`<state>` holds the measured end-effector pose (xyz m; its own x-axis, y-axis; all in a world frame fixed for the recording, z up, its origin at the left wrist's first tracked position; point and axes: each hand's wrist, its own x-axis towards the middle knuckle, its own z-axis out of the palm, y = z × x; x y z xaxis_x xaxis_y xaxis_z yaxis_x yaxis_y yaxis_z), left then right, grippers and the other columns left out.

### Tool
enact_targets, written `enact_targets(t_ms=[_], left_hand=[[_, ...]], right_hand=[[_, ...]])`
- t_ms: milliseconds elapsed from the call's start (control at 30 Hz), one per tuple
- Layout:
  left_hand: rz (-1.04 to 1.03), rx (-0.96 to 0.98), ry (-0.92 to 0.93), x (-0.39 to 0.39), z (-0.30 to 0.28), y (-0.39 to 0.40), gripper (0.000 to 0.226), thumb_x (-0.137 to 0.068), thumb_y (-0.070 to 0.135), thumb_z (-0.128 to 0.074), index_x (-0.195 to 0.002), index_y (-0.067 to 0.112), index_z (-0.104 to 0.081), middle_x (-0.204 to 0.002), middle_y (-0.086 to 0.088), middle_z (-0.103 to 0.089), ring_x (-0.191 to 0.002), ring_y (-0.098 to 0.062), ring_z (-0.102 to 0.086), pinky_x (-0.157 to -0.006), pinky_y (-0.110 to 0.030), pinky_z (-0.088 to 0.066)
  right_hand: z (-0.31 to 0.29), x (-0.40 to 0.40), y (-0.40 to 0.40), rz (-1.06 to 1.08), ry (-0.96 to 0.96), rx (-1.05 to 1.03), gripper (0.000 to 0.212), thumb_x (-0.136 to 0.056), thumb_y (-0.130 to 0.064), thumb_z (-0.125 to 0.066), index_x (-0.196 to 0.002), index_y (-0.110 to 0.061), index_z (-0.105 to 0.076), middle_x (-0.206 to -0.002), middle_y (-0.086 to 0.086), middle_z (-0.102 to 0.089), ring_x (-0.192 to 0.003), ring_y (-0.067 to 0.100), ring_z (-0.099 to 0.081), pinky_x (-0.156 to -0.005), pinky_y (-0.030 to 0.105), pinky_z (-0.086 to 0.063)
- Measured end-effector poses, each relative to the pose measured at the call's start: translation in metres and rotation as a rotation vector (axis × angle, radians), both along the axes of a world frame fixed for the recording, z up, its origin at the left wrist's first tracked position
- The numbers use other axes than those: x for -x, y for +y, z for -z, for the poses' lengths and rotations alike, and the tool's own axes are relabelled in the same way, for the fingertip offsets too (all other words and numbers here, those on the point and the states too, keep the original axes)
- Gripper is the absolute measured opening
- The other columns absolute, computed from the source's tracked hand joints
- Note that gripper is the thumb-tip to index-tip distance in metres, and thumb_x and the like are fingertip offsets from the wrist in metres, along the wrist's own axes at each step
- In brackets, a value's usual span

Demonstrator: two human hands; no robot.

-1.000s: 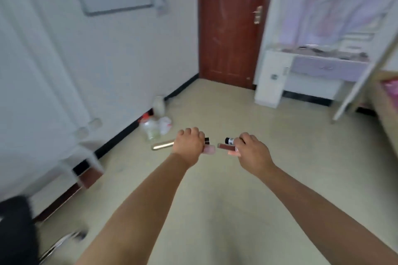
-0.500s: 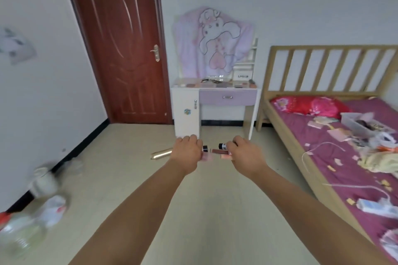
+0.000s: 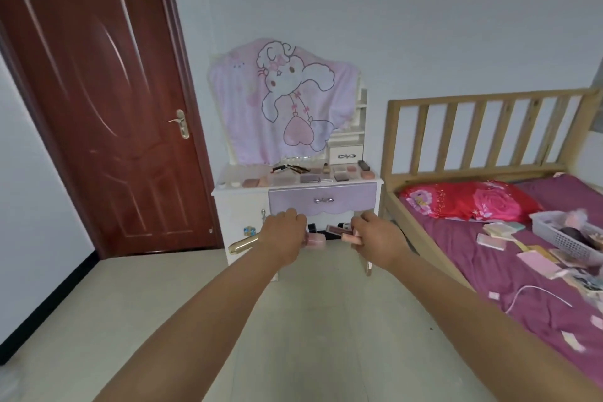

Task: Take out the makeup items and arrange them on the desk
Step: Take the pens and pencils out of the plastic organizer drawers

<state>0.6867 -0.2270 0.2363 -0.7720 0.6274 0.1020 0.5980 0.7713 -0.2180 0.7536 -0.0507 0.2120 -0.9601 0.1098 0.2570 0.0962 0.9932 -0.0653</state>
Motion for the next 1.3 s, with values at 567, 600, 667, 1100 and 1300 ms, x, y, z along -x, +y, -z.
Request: enact_targets(t_ms=[567,600,667,1100,1300], left_hand=[[-0.262,-0.159,-0.182,0.453,0.039,0.129,0.033,-0.091,0.021,-0.047,-0.12,0.005,-0.043,-0.121,-0.014,-0.048,-0.106,-0.03,-0.053,-0.081,-0.036,-0.043],[-0.287,-0.159,-0.184,0.48,0.042,0.126,0.033,-0.092,0.021,-0.046,-0.12,0.005,-0.043,-0.122,-0.014,-0.047,-0.109,-0.03,-0.051,-0.082,-0.037,-0.043],[-0.333,-0.157,-0.174,0.536,0.048,0.121,0.033,-0.092,0.022,-0.045,-0.12,0.004,-0.044,-0.122,-0.014,-0.046,-0.111,-0.031,-0.05,-0.086,-0.038,-0.041],[-0.414,-0.069,-0.265,0.882,0.105,0.126,0.03,-0.09,0.019,-0.047,-0.117,0.007,-0.044,-0.117,-0.01,-0.048,-0.105,-0.026,-0.054,-0.083,-0.031,-0.043],[-0.464,-0.091,-0.433,0.989,0.163,0.154,0.031,-0.089,0.019,-0.049,-0.118,0.008,-0.042,-0.117,-0.009,-0.049,-0.106,-0.024,-0.054,-0.084,-0.03,-0.044]], right_hand=[[0.026,0.486,0.157,-0.205,-0.051,0.01,0.034,-0.086,-0.028,-0.056,-0.114,-0.011,-0.048,-0.115,0.007,-0.052,-0.1,0.024,-0.056,-0.074,0.024,-0.038],[0.03,0.514,0.155,-0.227,-0.063,-0.023,0.034,-0.086,-0.028,-0.054,-0.115,-0.011,-0.048,-0.116,0.007,-0.051,-0.101,0.025,-0.056,-0.078,0.027,-0.042],[0.039,0.571,0.151,-0.277,-0.079,-0.033,0.031,-0.086,-0.026,-0.053,-0.113,-0.011,-0.048,-0.116,0.007,-0.05,-0.102,0.026,-0.056,-0.081,0.034,-0.047],[0.096,0.89,0.177,-0.148,-0.239,0.077,0.026,-0.088,-0.02,-0.047,-0.112,-0.012,-0.048,-0.108,0.004,-0.053,-0.092,0.019,-0.056,-0.068,0.019,-0.037],[0.153,1.005,0.18,-0.063,-0.407,0.207,0.024,-0.088,-0.017,-0.046,-0.11,-0.01,-0.048,-0.11,0.007,-0.051,-0.096,0.023,-0.056,-0.073,0.023,-0.039]])
